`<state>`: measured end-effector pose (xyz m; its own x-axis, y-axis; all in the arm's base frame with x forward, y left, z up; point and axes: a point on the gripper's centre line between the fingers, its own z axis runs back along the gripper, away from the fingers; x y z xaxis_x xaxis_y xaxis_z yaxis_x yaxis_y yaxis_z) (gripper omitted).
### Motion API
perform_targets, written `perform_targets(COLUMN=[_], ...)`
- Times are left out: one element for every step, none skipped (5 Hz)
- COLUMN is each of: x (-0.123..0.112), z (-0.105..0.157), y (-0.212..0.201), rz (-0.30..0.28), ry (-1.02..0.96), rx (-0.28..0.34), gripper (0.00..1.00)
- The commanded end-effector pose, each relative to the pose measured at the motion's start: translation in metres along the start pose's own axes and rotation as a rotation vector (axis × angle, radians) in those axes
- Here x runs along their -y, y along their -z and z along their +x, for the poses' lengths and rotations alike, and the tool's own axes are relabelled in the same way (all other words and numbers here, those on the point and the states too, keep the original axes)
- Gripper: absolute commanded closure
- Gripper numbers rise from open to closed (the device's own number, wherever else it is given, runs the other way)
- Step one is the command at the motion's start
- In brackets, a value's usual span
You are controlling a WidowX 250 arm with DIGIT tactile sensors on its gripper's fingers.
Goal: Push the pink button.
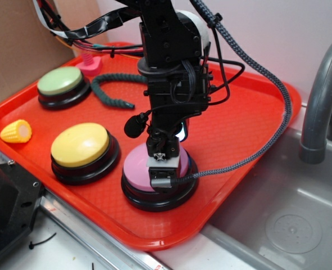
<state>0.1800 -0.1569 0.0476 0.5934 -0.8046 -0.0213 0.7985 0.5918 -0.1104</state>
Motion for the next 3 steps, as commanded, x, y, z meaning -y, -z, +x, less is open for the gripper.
perform_targets(x=[0.013,0.015,0.016], z=[-0.009,-0.015,-0.02], y=[-0.033,-0.05,-0.057], rz=[0.099,0.121,0.134], ry=[0.011,-0.017,-0.031], rx=[0.038,0.033,0.072], gripper=[0.0,0.0,0.0])
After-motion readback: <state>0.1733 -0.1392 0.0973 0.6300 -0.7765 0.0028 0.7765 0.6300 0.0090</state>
